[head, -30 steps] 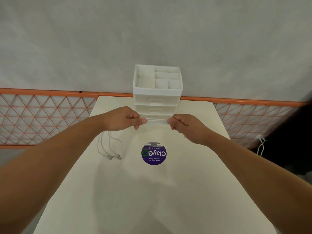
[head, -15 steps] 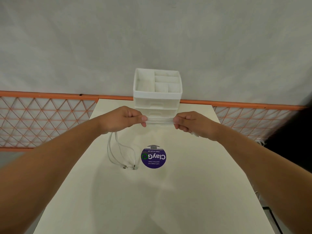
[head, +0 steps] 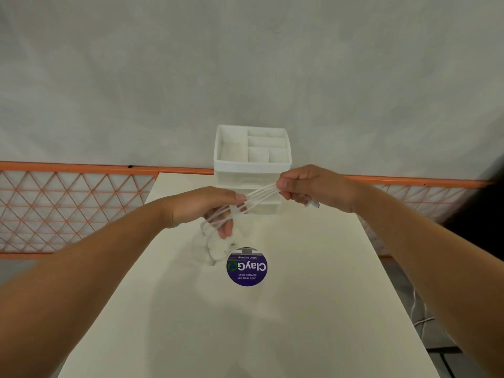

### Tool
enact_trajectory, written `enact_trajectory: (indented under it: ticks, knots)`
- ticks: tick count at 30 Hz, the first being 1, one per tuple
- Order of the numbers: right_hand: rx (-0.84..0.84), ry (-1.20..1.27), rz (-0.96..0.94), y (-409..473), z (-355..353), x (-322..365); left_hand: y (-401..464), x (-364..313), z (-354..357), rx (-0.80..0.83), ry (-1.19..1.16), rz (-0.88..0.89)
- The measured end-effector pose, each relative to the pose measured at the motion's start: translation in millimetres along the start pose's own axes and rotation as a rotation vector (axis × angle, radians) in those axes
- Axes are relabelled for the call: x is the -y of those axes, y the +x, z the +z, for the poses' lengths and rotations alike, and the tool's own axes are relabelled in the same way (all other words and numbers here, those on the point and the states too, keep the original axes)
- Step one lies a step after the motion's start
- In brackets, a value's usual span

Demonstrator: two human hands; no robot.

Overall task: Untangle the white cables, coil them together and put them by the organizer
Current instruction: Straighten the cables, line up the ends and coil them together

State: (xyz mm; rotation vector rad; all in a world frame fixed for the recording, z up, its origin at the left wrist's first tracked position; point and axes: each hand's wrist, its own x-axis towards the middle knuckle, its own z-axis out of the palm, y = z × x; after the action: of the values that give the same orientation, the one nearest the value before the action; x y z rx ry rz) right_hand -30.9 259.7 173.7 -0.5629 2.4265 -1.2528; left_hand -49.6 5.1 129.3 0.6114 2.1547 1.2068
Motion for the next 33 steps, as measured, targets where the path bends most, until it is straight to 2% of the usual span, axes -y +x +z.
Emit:
enact_trajectory:
  ticks: [3,7,18,21,27,30,33]
  knots:
    - [0.108,-0.022,0.006,4.6,-2.5,12.6,3.7,-19.5,11.4,0.115,-0.142,0.046]
    - [0.176,0.011,0.018,7.5,-3.9,18.1,11.1,-40.3,29.4,0.124,-0.371,0.134]
    - [0.018,0.060,0.028,6.7,12.2,-4.9,13.1,-38.9,67.1,0.140,-0.745,0.080]
    - [0.002,0.025,0.017,6.8,18.8,-4.2,12.4,-38.2,70.4,0.100,-0.754,0.069]
    - [-0.015,0.047,-0.008,6.4,22.3,-3.8,13.6,-38.9,73.4,-0.009,-0.622,0.054]
    - [-0.175,0.042,-0.094,10.9,23.4,-9.4,15.8,-38.6,67.7,-0.126,-0.665,0.083]
    - [-0.605,-0.061,-0.184,19.6,25.3,-25.7,16.5,-38.0,56.6,-0.284,-0.728,0.102]
